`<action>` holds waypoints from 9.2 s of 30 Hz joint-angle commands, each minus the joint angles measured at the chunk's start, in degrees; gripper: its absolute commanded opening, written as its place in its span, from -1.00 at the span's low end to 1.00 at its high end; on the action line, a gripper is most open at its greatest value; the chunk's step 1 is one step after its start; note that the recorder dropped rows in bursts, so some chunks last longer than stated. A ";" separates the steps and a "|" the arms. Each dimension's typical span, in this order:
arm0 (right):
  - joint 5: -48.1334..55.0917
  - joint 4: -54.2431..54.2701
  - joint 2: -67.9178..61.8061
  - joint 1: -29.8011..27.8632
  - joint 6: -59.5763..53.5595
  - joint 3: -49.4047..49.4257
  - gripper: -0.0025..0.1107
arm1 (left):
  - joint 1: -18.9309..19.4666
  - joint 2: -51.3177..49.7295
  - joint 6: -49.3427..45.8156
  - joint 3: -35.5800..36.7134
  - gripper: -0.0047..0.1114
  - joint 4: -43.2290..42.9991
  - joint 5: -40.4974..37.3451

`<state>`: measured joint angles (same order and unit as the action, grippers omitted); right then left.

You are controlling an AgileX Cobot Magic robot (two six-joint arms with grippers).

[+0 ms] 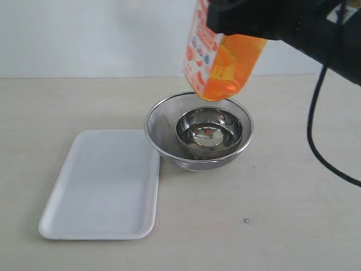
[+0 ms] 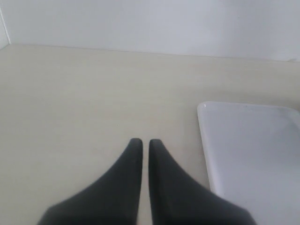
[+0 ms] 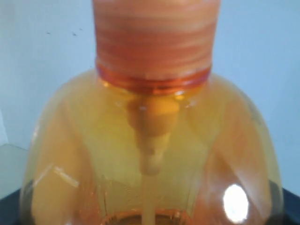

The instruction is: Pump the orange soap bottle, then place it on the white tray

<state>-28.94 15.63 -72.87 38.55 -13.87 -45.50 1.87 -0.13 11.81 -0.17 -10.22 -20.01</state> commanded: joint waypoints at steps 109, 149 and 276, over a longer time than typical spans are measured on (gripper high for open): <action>-15.43 41.13 -47.64 24.91 -22.62 -28.89 0.64 | 0.00 0.13 0.48 0.17 -0.84 -0.09 0.50; -15.01 74.61 -31.68 33.99 -61.43 -28.89 0.90 | 0.00 0.13 0.48 0.17 -0.84 -0.09 0.50; 23.68 55.69 72.87 -41.39 -45.14 45.50 -0.96 | 0.00 0.13 0.48 0.17 -0.84 -0.09 0.50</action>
<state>-4.67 71.78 -0.35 -2.78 -59.28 -1.04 1.87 -0.13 11.81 -0.17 -10.22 -19.80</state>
